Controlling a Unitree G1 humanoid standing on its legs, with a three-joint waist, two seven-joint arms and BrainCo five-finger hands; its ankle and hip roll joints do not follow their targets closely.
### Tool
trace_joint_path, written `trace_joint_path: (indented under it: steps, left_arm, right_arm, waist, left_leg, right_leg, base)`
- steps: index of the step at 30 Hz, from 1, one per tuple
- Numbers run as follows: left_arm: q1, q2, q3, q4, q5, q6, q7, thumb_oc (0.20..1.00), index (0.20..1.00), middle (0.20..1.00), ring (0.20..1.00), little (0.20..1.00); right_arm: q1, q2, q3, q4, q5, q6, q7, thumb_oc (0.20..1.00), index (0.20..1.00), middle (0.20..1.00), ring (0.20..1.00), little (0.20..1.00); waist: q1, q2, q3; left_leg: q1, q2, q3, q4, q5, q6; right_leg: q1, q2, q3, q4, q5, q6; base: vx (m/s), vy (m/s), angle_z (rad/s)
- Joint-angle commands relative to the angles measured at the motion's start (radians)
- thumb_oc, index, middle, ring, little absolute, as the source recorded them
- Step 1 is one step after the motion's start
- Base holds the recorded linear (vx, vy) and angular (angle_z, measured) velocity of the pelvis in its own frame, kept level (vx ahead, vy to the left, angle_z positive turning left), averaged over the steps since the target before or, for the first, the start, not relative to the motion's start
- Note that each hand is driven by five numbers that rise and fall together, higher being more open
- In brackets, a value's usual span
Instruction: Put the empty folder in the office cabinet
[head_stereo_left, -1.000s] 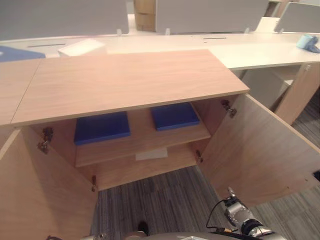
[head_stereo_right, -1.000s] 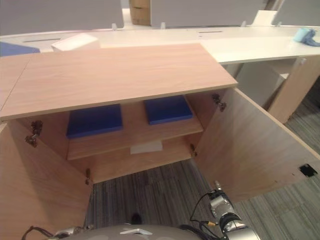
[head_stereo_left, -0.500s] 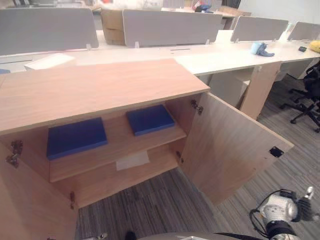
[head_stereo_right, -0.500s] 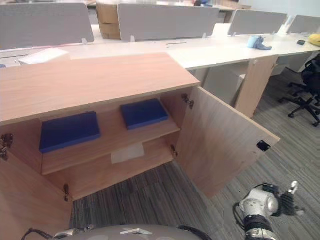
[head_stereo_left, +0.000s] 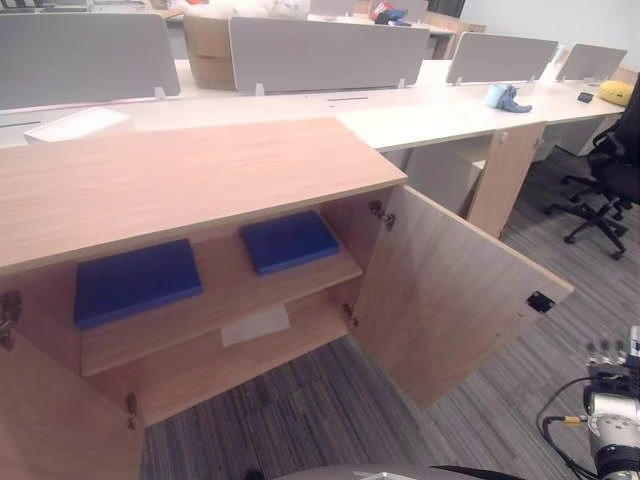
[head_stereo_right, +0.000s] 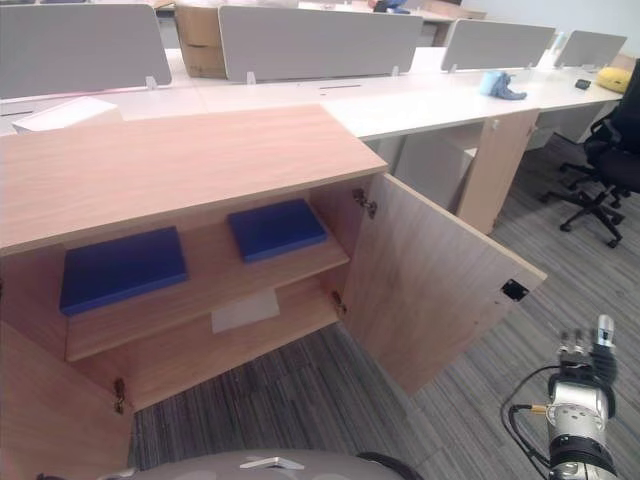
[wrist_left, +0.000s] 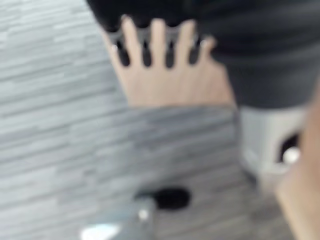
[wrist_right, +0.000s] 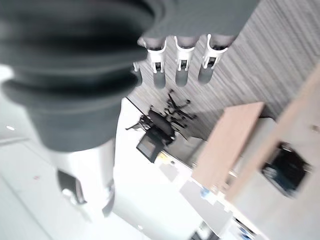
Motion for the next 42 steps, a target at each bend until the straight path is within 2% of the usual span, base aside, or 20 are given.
trace_joint_path:
  steps: [1, 2, 5, 10, 20, 25, 28, 29, 30, 31, 32, 33, 34, 35, 36, 37, 38, 39, 42]
  left_arm:
    - [-0.041, 0.017, 0.005, 0.047, 0.074, -0.024, 0.013, 1.000, 1.000, 1.000, 1.000, 1.000]
    - [-0.034, 0.016, 0.008, 0.050, 0.090, -0.035, 0.013, 1.000, 1.000, 1.000, 1.000, 1.000]
    - [-0.033, 0.020, 0.008, 0.051, 0.091, -0.038, 0.010, 1.000, 1.000, 1.000, 1.000, 1.000]
    - [-0.022, 0.031, 0.008, 0.051, 0.109, -0.038, 0.002, 1.000, 1.000, 1.000, 1.000, 1.000]
    - [-0.006, 0.043, 0.018, 0.035, 0.119, -0.044, -0.007, 1.000, 1.000, 1.000, 1.000, 1.000]
    - [-0.008, 0.045, 0.016, 0.029, 0.122, -0.046, -0.010, 1.000, 1.000, 1.000, 1.000, 1.000]
    - [-0.011, 0.050, 0.017, 0.018, 0.124, -0.040, -0.009, 1.000, 1.000, 1.000, 1.000, 1.000]
    - [-0.013, 0.053, 0.014, 0.010, 0.120, -0.033, -0.008, 1.000, 1.000, 1.000, 1.000, 1.000]
    - [-0.014, 0.052, 0.014, 0.005, 0.121, -0.031, -0.005, 1.000, 1.000, 1.000, 1.000, 1.000]
    - [-0.014, 0.053, 0.014, 0.004, 0.123, -0.032, -0.005, 1.000, 1.000, 1.000, 1.000, 1.000]
    - [-0.016, 0.059, 0.003, -0.004, 0.118, -0.029, -0.005, 1.000, 1.000, 1.000, 1.000, 1.000]
    - [-0.016, 0.059, 0.003, -0.004, 0.118, -0.029, -0.005, 1.000, 1.000, 1.000, 1.000, 1.000]
    - [-0.020, 0.064, 0.000, -0.008, 0.117, -0.025, -0.007, 1.000, 1.000, 1.000, 1.000, 1.000]
    - [-0.020, 0.064, 0.000, -0.008, 0.117, -0.025, -0.007, 1.000, 1.000, 1.000, 1.000, 1.000]
    - [-0.021, 0.071, 0.002, -0.011, 0.123, -0.020, -0.011, 1.000, 1.000, 1.000, 1.000, 1.000]
    - [-0.019, 0.071, 0.002, -0.010, 0.124, -0.020, -0.012, 1.000, 1.000, 1.000, 1.000, 1.000]
    - [-0.017, 0.073, 0.004, -0.008, 0.129, -0.021, -0.014, 1.000, 1.000, 1.000, 1.000, 1.000]
    - [-0.017, 0.073, 0.004, -0.008, 0.129, -0.021, -0.014, 1.000, 1.000, 1.000, 1.000, 1.000]
    - [-0.013, 0.078, 0.012, -0.006, 0.147, -0.019, -0.021, 1.000, 1.000, 1.000, 1.000, 1.000]
  right_arm:
    - [-0.128, -0.093, -0.009, 0.082, -0.134, 0.163, 0.062, 1.000, 1.000, 1.000, 1.000, 1.000]
    - [-0.162, -0.144, 0.013, 0.164, -0.175, 0.211, 0.054, 1.000, 1.000, 1.000, 1.000, 1.000]
    - [-0.180, -0.166, 0.020, 0.189, -0.182, 0.228, 0.070, 1.000, 1.000, 1.000, 1.000, 1.000]
    - [-0.235, -0.233, 0.062, 0.260, -0.286, 0.288, 0.083, 1.000, 1.000, 1.000, 1.000, 1.000]
    - [-0.250, -0.269, 0.102, 0.309, -0.420, 0.315, 0.128, 1.000, 1.000, 1.000, 1.000, 1.000]
    - [-0.255, -0.267, 0.117, 0.315, -0.478, 0.302, 0.158, 1.000, 1.000, 1.000, 1.000, 1.000]
    - [-0.262, -0.272, 0.143, 0.317, -0.569, 0.262, 0.094, 1.000, 1.000, 1.000, 1.000, 1.000]
    - [-0.265, -0.279, 0.151, 0.325, -0.625, 0.244, 0.009, 1.000, 1.000, 1.000, 1.000, 1.000]
    - [-0.271, -0.288, 0.162, 0.345, -0.622, 0.244, -0.037, 1.000, 1.000, 1.000, 1.000, 1.000]
    - [-0.275, -0.293, 0.162, 0.356, -0.610, 0.243, -0.024, 1.000, 1.000, 1.000, 1.000, 1.000]
    - [-0.283, -0.298, 0.162, 0.363, -0.610, 0.250, 0.036, 1.000, 1.000, 1.000, 1.000, 1.000]
    - [-0.283, -0.298, 0.162, 0.363, -0.610, 0.250, 0.036, 1.000, 1.000, 1.000, 1.000, 1.000]
    - [-0.293, -0.302, 0.180, 0.351, -0.636, 0.253, 0.101, 1.000, 1.000, 1.000, 1.000, 1.000]
    - [-0.293, -0.302, 0.180, 0.351, -0.636, 0.253, 0.101, 1.000, 1.000, 1.000, 1.000, 1.000]
    - [-0.306, -0.309, 0.201, 0.336, -0.651, 0.267, 0.173, 1.000, 1.000, 1.000, 1.000, 1.000]
    - [-0.311, -0.310, 0.210, 0.331, -0.655, 0.270, 0.194, 1.000, 1.000, 1.000, 1.000, 1.000]
    - [-0.321, -0.310, 0.230, 0.319, -0.681, 0.278, 0.257, 1.000, 1.000, 1.000, 1.000, 1.000]
    - [-0.321, -0.310, 0.230, 0.319, -0.681, 0.278, 0.257, 1.000, 1.000, 1.000, 1.000, 1.000]
    - [-0.350, -0.304, 0.305, 0.279, -0.778, 0.306, 0.414, 1.000, 1.000, 1.000, 1.000, 1.000]
  waist:
    - [0.043, 0.011, 0.038]
    - [0.059, 0.006, 0.036]
    - [0.066, 0.005, 0.036]
    - [0.092, 0.002, 0.036]
    - [0.110, 0.002, 0.038]
    - [0.113, 0.002, 0.038]
    - [0.116, 0.001, 0.039]
    - [0.117, 0.001, 0.040]
    - [0.121, 0.002, 0.042]
    - [0.123, 0.002, 0.043]
    - [0.128, 0.002, 0.048]
    - [0.128, 0.002, 0.048]
    - [0.132, 0.002, 0.053]
    - [0.132, 0.002, 0.053]
    - [0.134, 0.001, 0.055]
    - [0.134, 0.001, 0.055]
    - [0.136, 0.000, 0.054]
    - [0.136, 0.000, 0.054]
    - [0.141, -0.004, 0.051]
  left_leg:
    - [0.065, -0.070, -0.010, 0.002, -0.237, 0.031]
    - [0.062, -0.069, -0.016, 0.002, -0.233, 0.027]
    - [0.060, -0.069, -0.021, 0.002, -0.231, 0.026]
    - [0.056, -0.070, -0.040, 0.002, -0.223, 0.020]
    - [0.053, -0.076, -0.056, 0.002, -0.219, 0.018]
    - [0.053, -0.079, -0.060, 0.002, -0.219, 0.019]
    - [0.053, -0.080, -0.061, 0.002, -0.219, 0.020]
    - [0.053, -0.080, -0.060, 0.002, -0.219, 0.020]
    - [0.053, -0.081, -0.062, 0.002, -0.219, 0.021]
    - [0.052, -0.081, -0.065, 0.002, -0.218, 0.021]
    - [0.051, -0.081, -0.068, 0.002, -0.215, 0.021]
    - [0.051, -0.081, -0.068, 0.002, -0.215, 0.021]
    - [0.052, -0.082, -0.072, 0.002, -0.216, 0.021]
    - [0.052, -0.082, -0.072, 0.002, -0.216, 0.021]
    - [0.053, -0.082, -0.074, 0.002, -0.216, 0.020]
    - [0.054, -0.082, -0.074, 0.002, -0.216, 0.020]
    - [0.054, -0.083, -0.075, 0.002, -0.216, 0.019]
    - [0.054, -0.083, -0.075, 0.002, -0.216, 0.019]
    - [0.053, -0.083, -0.076, 0.002, -0.214, 0.016]
  right_leg:
    - [-0.022, 0.020, 0.001, 0.002, -0.013, 0.017]
    - [-0.021, 0.021, -0.006, 0.002, -0.015, 0.016]
    - [-0.020, 0.022, -0.009, 0.002, -0.016, 0.015]
    - [-0.017, 0.025, -0.025, 0.002, -0.019, 0.012]
    - [-0.014, 0.020, -0.040, 0.002, -0.021, 0.010]
    - [-0.014, 0.019, -0.043, 0.002, -0.021, 0.010]
    - [-0.015, 0.018, -0.042, 0.002, -0.018, 0.012]
    - [-0.016, 0.017, -0.042, 0.002, -0.017, 0.013]
    - [-0.016, 0.017, -0.041, 0.002, -0.016, 0.015]
    - [-0.016, 0.017, -0.042, 0.002, -0.015, 0.015]
    - [-0.016, 0.015, -0.047, 0.002, -0.011, 0.015]
    - [-0.016, 0.015, -0.047, 0.002, -0.011, 0.015]
    - [-0.015, 0.014, -0.051, 0.002, -0.011, 0.017]
    - [-0.015, 0.014, -0.051, 0.002, -0.011, 0.017]
    - [-0.013, 0.013, -0.054, 0.002, -0.013, 0.016]
    - [-0.012, 0.013, -0.055, 0.002, -0.014, 0.016]
    - [-0.012, 0.013, -0.056, 0.002, -0.014, 0.016]
    - [-0.012, 0.013, -0.056, 0.002, -0.014, 0.016]
    - [-0.011, 0.012, -0.060, 0.002, -0.018, 0.014]
  base:
    - [0.02, -0.062, 0.02]
    - [0.03, -0.075, 0.03]
    - [0.01, -0.033, 0.04]
    - [0.02, -0.030, 0.03]
    - [0.01, -0.006, 0.06]
    - [0.00, 0.000, 0.00]
    - [0.00, 0.000, 0.00]
    - [0.00, 0.000, 0.00]
    - [0.00, 0.000, 0.00]
    - [0.00, 0.000, 0.00]
    - [0.00, 0.000, 0.00]
    - [0.00, 0.000, 0.00]
    - [0.00, 0.000, 0.00]
    - [0.02, -0.003, 0.03]
    - [0.02, 0.002, 0.04]
    - [0.02, 0.005, 0.09]
    - [0.01, 0.005, 0.07]
    - [0.02, 0.001, 0.07]
    - [0.01, -0.001, 0.01]
